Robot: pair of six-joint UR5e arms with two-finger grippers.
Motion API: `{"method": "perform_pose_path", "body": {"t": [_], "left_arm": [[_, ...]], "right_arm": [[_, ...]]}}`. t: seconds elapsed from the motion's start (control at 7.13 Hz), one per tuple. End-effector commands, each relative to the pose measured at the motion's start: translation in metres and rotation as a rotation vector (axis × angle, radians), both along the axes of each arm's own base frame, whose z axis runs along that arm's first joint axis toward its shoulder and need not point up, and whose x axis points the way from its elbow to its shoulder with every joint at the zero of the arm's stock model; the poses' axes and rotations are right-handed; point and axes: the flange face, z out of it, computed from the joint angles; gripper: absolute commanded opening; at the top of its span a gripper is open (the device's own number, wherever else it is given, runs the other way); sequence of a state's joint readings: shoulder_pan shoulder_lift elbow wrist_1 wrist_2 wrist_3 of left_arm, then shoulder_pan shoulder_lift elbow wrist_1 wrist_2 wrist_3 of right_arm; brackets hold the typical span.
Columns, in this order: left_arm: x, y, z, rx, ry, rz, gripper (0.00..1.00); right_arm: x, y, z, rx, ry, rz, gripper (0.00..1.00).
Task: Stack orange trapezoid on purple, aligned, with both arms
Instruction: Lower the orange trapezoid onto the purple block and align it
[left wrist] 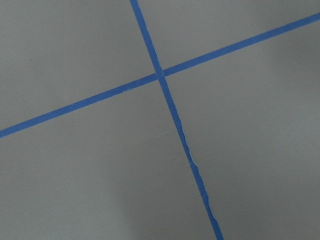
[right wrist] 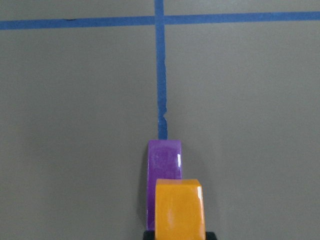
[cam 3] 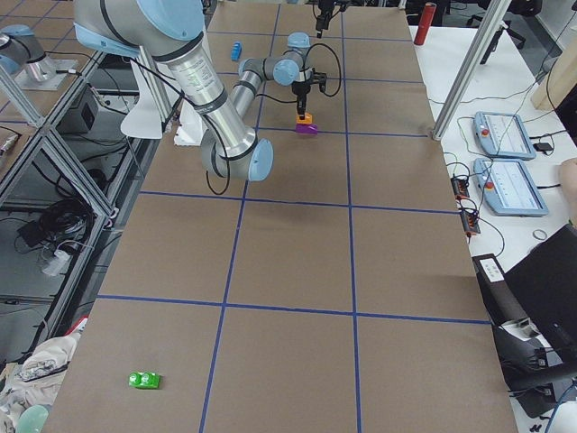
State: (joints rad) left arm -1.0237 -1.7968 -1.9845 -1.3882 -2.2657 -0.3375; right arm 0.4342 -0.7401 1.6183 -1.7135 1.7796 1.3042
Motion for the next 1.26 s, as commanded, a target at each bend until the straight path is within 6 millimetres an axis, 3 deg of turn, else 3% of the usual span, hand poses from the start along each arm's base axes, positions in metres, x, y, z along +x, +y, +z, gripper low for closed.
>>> {"method": "perform_pose_path", "body": {"t": [0.0, 1.12], "left_arm": [[0.0005, -0.0002, 0.0000, 0.000, 0.000, 0.001, 1.00], [0.0005, -0.0002, -0.0001, -0.001, 0.000, 0.000, 1.00]], "right_arm": [[0.0000, 0.0000, -0.0009, 0.002, -0.003, 0.000, 0.00], [-0.0032, -0.0023, -0.0005, 0.012, -0.026, 0.012, 0.00]]}}
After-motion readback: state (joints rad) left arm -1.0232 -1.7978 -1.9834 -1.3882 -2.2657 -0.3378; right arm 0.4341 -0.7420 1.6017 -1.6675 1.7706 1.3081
